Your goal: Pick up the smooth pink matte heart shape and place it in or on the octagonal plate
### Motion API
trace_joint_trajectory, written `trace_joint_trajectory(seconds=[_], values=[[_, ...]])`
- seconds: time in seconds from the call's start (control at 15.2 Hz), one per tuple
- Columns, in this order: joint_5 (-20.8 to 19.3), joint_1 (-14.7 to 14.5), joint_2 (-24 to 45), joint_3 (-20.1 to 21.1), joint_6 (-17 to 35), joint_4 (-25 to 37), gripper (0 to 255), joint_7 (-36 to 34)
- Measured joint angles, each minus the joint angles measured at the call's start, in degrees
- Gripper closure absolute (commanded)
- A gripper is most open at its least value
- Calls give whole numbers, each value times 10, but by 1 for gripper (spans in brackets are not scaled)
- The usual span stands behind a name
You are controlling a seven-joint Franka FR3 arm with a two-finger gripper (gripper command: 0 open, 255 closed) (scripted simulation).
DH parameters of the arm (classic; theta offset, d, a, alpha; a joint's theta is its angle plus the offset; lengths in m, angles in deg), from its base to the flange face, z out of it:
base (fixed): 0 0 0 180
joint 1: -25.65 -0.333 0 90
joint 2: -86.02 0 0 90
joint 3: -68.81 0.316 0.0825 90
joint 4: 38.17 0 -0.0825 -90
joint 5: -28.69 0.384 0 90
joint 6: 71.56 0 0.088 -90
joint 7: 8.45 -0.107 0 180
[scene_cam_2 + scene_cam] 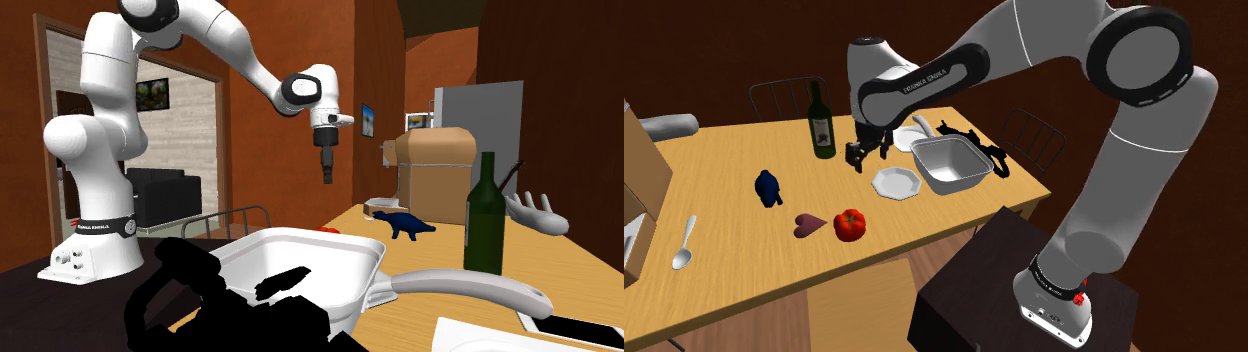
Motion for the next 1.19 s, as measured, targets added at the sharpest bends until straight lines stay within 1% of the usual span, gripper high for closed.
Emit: trace_joint_trajectory(seconds=[0.2, 0.59, 0.66, 0.79, 0.92, 1.06, 1.19], values=[[-19, -14, 68, 0, 13, 52, 0, -23], [-47, -48, 212, -7, 2, 201, 0, -52], [-50, -52, 230, -8, 3, 218, 0, -54], [-55, -64, 276, -11, -6, 273, 0, -60], [-59, -78, 330, -15, -21, 341, 0, -62], [-61, -83, 354, -17, -24, 368, 0, -62], [-62, -84, 367, -18, -19, 375, 0, -63]])
